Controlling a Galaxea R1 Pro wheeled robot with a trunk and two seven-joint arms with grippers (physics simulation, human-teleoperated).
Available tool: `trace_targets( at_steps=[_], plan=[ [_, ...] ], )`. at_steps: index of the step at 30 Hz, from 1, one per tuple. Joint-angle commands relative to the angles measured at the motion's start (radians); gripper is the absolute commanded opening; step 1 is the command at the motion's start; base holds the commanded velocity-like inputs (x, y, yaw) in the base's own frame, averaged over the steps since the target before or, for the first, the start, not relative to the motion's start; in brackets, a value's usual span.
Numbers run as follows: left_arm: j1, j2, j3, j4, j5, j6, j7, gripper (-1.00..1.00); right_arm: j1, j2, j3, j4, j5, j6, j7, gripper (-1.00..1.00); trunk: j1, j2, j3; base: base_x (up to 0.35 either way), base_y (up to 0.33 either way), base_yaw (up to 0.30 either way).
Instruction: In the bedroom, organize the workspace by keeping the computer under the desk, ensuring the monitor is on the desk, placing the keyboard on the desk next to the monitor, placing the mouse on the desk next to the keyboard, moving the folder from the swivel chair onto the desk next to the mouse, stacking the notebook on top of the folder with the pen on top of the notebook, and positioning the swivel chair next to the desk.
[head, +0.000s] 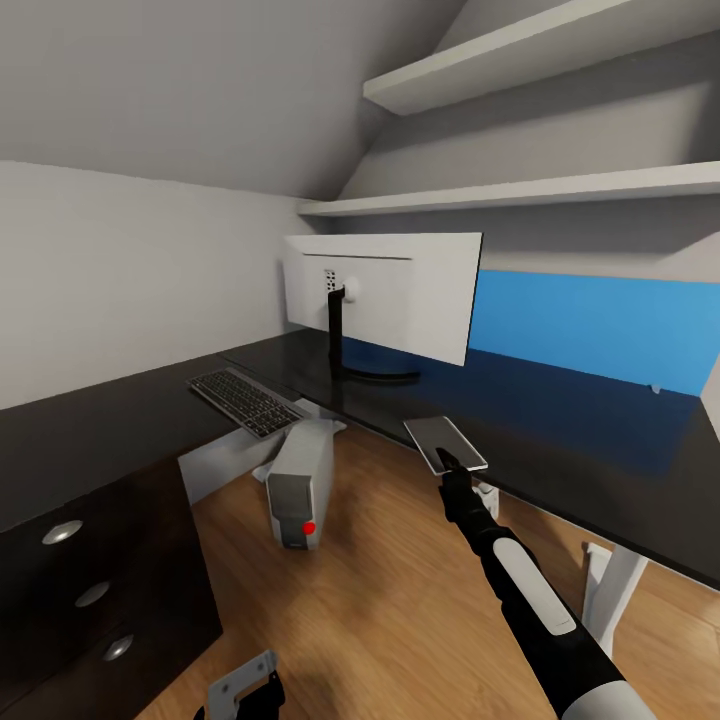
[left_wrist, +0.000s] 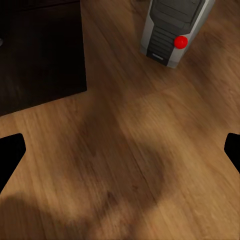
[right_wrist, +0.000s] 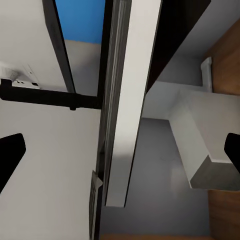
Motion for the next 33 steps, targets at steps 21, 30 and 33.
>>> trace_targets(
  at_steps=[21, 30, 33],
  plan=[
    [0.000, 0.001, -0.001, -0.002, 0.002, 0.009, 0.005, 1.00, 0.000, -0.001, 0.002, -0.002, -0.006, -0.001, -0.005, 1.00, 0.000, 0.000, -0.001, 0.000, 0.056, 0.000],
    [0.000, 0.001, -0.001, -0.002, 0.002, 0.009, 0.005, 1.00, 0.000, -0.001, 0.002, -0.001, -0.006, 0.000, -0.005, 1.00, 0.000, 0.000, -0.001, 0.000, 0.016, 0.000],
    [0.000, 0.001, -0.001, -0.002, 0.002, 0.009, 0.005, 1.00, 0.000, -0.001, 0.002, -0.001, -0.006, 0.000, -0.005, 1.00, 0.000, 0.000, -0.001, 0.000, 0.002, 0.000]
  ],
)
